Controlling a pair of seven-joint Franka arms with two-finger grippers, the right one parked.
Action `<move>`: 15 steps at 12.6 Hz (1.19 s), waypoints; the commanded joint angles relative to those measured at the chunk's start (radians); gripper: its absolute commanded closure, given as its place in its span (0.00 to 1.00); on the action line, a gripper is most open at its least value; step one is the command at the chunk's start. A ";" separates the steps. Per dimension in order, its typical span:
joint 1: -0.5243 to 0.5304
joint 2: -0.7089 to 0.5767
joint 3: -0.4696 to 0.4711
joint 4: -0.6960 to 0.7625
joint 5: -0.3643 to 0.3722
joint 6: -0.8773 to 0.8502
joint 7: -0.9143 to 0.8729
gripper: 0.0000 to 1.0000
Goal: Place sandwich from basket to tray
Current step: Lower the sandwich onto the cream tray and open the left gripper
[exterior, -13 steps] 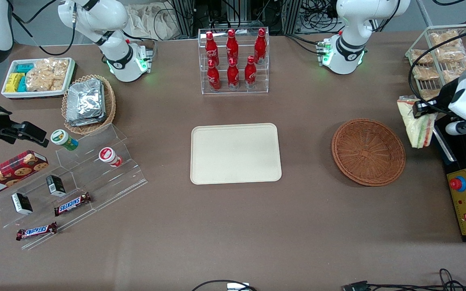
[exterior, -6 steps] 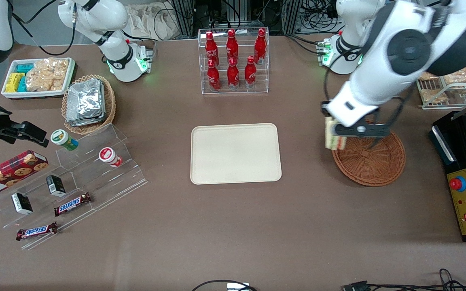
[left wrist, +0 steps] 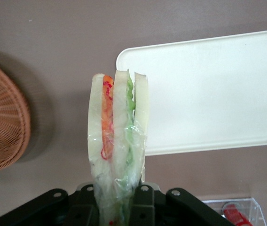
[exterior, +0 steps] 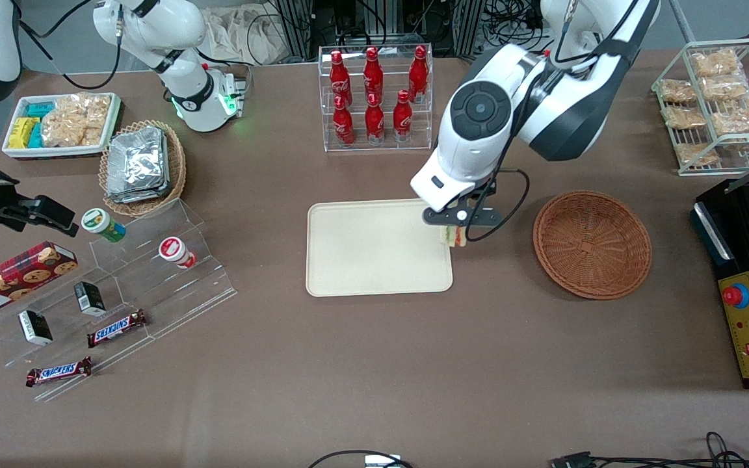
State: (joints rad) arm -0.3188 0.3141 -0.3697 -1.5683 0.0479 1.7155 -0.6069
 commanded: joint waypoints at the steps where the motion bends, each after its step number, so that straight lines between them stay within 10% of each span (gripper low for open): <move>1: 0.006 -0.012 0.001 -0.151 0.009 0.187 -0.060 0.78; 15: -0.022 0.189 0.008 -0.360 0.110 0.644 -0.175 0.77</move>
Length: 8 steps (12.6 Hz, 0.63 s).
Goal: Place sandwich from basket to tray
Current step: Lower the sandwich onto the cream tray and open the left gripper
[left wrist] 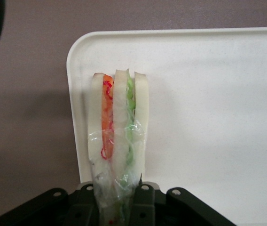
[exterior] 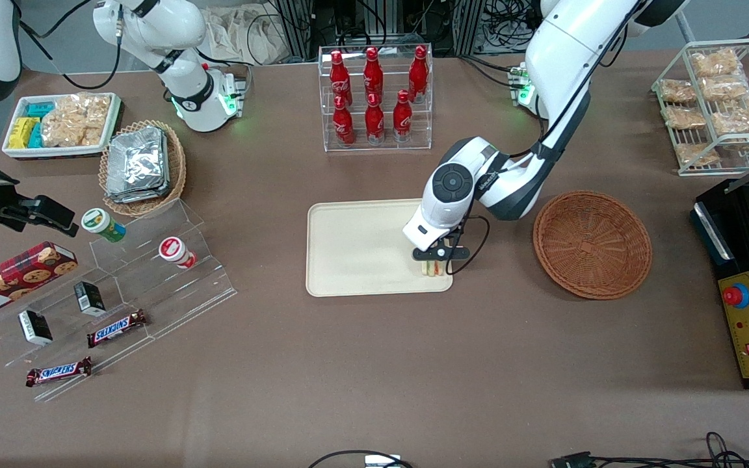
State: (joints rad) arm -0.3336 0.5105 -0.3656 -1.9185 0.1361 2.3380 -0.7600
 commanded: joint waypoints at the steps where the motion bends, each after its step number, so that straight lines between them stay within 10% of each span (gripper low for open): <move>1: -0.007 -0.009 0.004 -0.010 0.020 0.021 -0.022 0.56; 2: -0.007 -0.010 0.004 -0.011 0.020 0.021 -0.025 0.01; 8: 0.001 -0.026 0.002 -0.017 0.019 0.012 -0.061 0.00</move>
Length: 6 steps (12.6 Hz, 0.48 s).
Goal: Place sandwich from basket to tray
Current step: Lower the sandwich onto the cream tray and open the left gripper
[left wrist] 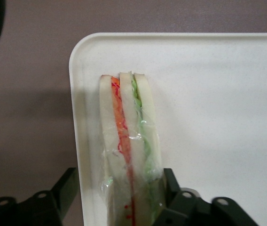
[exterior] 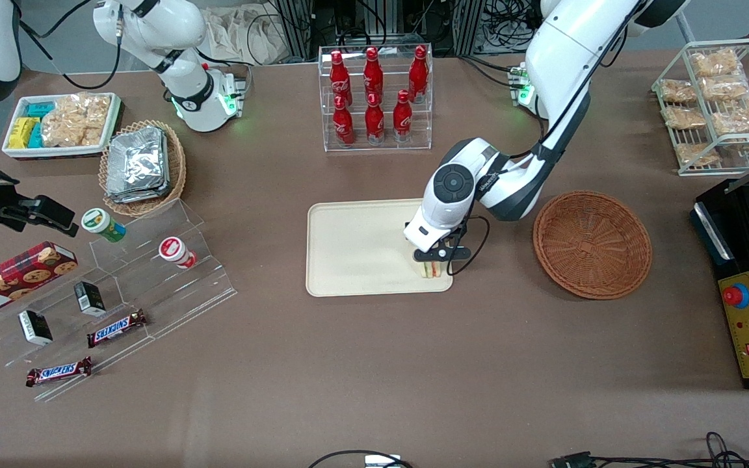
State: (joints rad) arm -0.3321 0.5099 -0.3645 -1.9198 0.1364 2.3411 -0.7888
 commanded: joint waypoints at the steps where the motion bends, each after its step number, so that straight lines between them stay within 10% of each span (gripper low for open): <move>1: -0.001 -0.028 0.001 -0.015 0.018 0.007 -0.032 0.00; 6: 0.022 -0.105 0.001 0.037 0.009 -0.096 -0.020 0.00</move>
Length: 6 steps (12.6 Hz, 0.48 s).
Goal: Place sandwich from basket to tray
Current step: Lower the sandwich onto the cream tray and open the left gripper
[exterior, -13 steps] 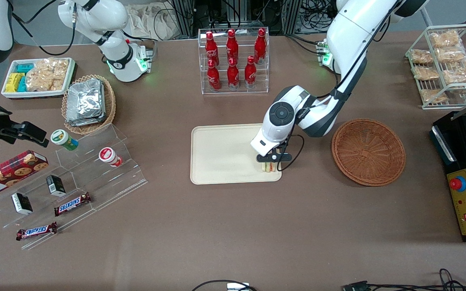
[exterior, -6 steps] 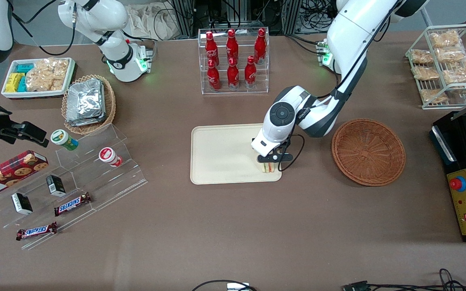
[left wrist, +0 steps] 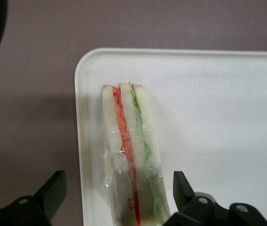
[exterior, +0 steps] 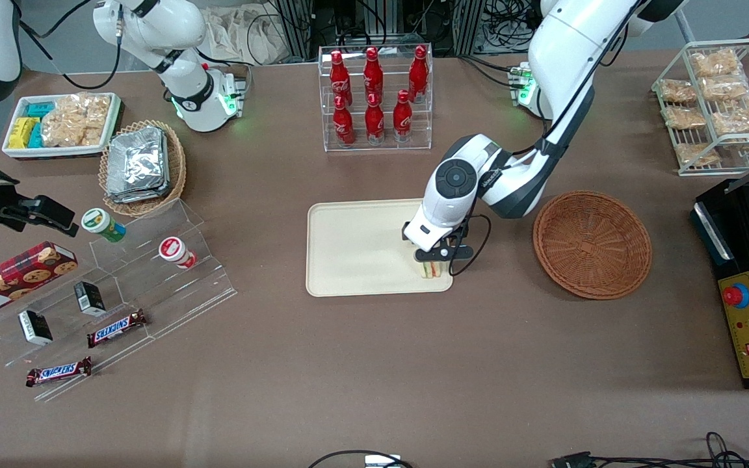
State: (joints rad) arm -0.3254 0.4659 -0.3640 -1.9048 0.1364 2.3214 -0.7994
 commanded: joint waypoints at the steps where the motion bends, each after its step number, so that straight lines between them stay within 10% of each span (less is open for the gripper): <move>1: 0.016 -0.067 0.000 0.068 0.003 -0.133 -0.007 0.00; 6: 0.026 -0.107 0.002 0.363 -0.032 -0.417 -0.008 0.00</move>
State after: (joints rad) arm -0.3070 0.3677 -0.3631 -1.6445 0.1275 1.9954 -0.8019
